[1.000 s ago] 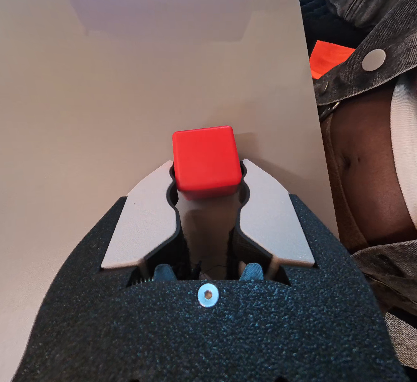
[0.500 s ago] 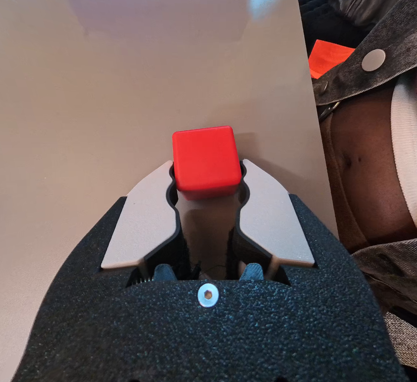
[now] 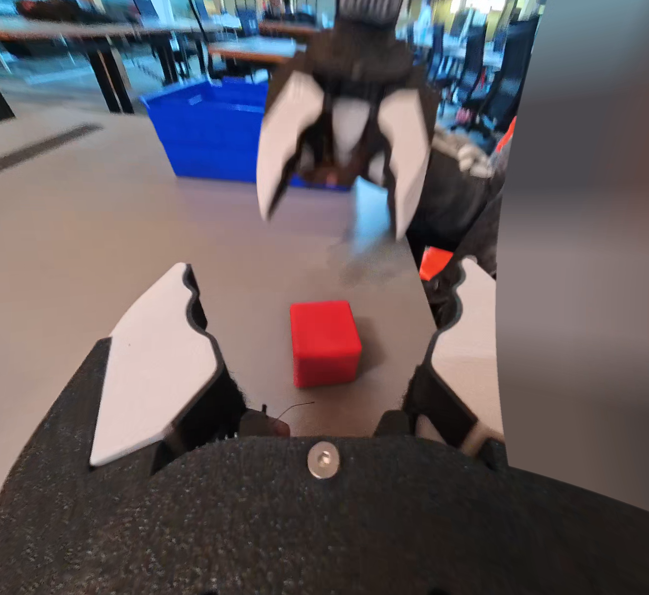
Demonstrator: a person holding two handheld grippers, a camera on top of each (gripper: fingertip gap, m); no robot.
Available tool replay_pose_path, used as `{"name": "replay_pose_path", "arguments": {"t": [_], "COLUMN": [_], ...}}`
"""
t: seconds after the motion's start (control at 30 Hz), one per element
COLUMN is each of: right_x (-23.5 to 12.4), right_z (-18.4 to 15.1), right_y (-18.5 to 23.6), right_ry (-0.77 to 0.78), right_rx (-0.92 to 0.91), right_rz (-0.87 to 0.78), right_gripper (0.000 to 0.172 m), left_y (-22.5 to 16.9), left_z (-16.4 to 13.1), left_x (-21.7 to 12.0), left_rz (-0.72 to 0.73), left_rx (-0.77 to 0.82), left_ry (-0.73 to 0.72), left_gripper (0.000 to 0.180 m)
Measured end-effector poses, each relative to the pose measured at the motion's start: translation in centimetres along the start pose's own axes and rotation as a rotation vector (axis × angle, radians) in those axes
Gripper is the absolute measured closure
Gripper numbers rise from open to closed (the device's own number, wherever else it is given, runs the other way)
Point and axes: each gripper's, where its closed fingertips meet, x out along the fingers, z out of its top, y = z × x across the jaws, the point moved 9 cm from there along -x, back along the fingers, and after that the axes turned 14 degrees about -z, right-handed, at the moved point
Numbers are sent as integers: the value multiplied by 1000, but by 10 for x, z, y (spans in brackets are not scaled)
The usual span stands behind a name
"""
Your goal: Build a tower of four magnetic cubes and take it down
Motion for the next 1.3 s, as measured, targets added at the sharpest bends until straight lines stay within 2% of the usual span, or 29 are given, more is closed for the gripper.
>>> {"name": "replay_pose_path", "arguments": {"t": [0.07,0.17,0.2,0.23,0.33,0.4,0.47,0.53,0.6,0.67,0.73,0.83,0.93,1.03,1.3], "right_x": [29,51,55,56,51,35,4,-40,-92,-146,-194,-242,-257,-255,-242], "right_z": [-14,-26,-28,-29,-25,-14,2,17,22,12,-12,-63,-108,-138,-172], "right_y": [4,10,11,13,13,9,1,-9,-20,-33,-46,-62,-72,-81,-88], "right_ry": [75,139,154,165,158,114,49,-1,0,73,205,431,623,749,950], "right_rx": [-4,-37,-48,-62,-106,-98,-76,-67,-50,-13,78,304,484,604,733], "right_rz": [39,62,64,64,22,-26,-108,-242,-442,-688,-907,-1101,-1101,-1062,-970], "right_gripper": [101,104,108,120,121,121,122,122,122,122,122,121,122,122,121], "left_y": [0,1,1,1,1,1,2,3,5,4,4,5,6,7,7], "left_z": [5,6,6,6,4,3,3,3,1,0,0,0,0,0,-1], "left_x": [-7,-12,-12,-12,-10,-9,-10,-10,-9,-7,-6,-6,-8,-8,-7], "left_rz": [16,41,44,43,49,58,65,74,96,92,92,101,112,116,122], "left_rx": [16,15,15,18,20,24,25,21,19,23,28,30,31,30,30], "left_ry": [-71,-91,-94,-92,-64,-54,-55,-53,-25,-10,-9,-14,-21,-20,-5], "left_gripper": [46,45,45,46,47,48,49,51,53,53,54,55,57,57,59]}}
